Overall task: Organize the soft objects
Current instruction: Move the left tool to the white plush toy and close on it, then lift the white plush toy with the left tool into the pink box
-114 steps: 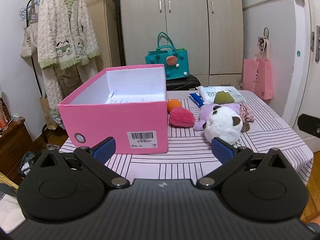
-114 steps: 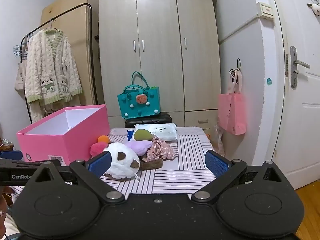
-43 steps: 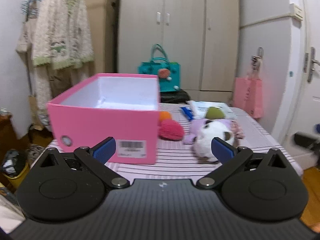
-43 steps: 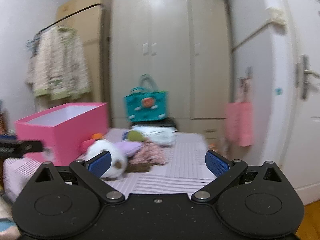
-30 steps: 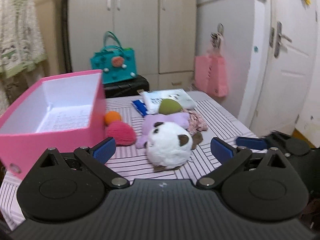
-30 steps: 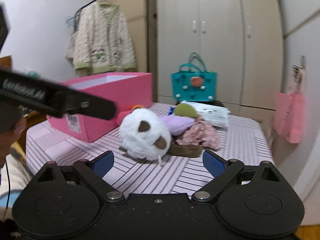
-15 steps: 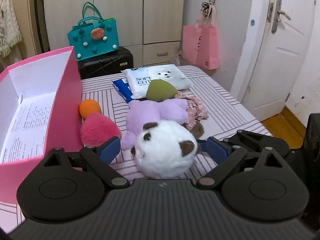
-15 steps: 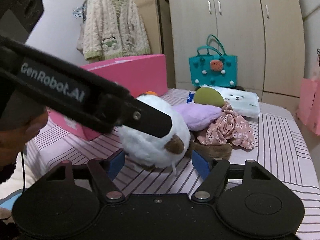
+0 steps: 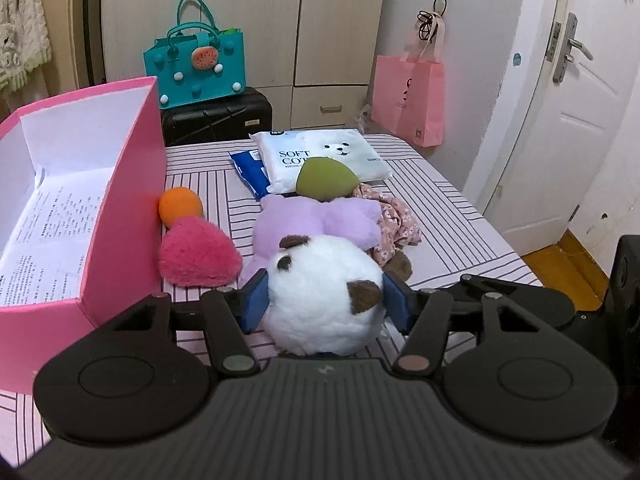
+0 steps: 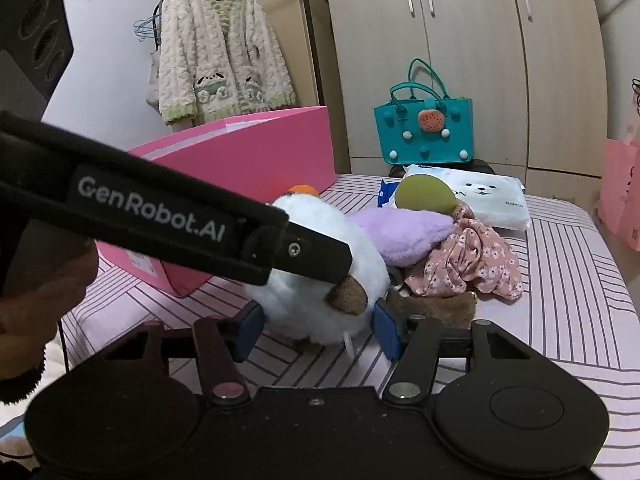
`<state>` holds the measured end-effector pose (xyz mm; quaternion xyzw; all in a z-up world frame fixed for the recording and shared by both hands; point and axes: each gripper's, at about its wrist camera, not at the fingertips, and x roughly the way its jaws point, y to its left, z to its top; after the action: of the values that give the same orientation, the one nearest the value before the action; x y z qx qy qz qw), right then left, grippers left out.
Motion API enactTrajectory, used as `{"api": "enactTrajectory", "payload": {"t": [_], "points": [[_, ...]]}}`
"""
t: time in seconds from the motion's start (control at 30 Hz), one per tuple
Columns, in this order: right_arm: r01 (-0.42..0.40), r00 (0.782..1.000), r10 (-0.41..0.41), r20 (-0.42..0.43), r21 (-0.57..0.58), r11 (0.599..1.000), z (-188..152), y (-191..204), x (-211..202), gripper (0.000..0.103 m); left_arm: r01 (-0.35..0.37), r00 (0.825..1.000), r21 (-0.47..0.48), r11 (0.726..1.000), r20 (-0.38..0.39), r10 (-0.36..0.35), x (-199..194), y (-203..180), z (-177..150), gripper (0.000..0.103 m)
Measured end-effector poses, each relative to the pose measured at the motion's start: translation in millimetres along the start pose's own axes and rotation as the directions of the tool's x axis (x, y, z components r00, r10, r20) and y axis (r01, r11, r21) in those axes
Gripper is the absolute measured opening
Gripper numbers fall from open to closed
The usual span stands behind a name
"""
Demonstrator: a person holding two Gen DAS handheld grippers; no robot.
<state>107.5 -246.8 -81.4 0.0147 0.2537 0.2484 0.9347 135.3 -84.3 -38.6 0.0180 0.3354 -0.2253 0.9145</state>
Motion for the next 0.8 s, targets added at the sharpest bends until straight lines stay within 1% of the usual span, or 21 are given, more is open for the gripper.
{"api": "enactTrajectory", "payload": {"t": [0.1, 0.17, 0.27, 0.4, 0.57, 0.8], "points": [[0.0, 1.0, 0.0, -0.017, -0.009, 1.0, 4, 3, -3, 0.063, 0.009, 1.0, 0.001, 1.0, -0.018, -0.009, -4, 0, 3, 0.058], [-0.004, 0.999, 0.004, -0.033, -0.013, 1.0, 9, 5, -5, 0.063, 0.013, 0.999, 0.013, 1.0, -0.043, -0.013, -8, 0, 7, 0.059], [-0.007, 0.998, 0.007, -0.064, -0.014, 1.0, 23, 10, -8, 0.063, 0.017, 0.998, 0.021, 1.0, -0.061, -0.015, -17, -1, 13, 0.059], [-0.028, 0.995, 0.029, -0.097, 0.012, 1.0, 39, 14, -17, 0.063, 0.038, 0.997, 0.013, 0.999, -0.072, -0.037, -34, 3, 23, 0.059], [-0.04, 0.994, 0.039, -0.1, -0.009, 0.999, 56, 24, -27, 0.063, 0.068, 0.995, 0.019, 0.997, -0.069, -0.067, -57, 10, 36, 0.06], [-0.067, 0.996, 0.064, -0.069, -0.043, 0.997, 88, 44, -36, 0.063, 0.077, 0.997, 0.056, 0.995, -0.037, -0.075, -94, 28, 56, 0.06]]}}
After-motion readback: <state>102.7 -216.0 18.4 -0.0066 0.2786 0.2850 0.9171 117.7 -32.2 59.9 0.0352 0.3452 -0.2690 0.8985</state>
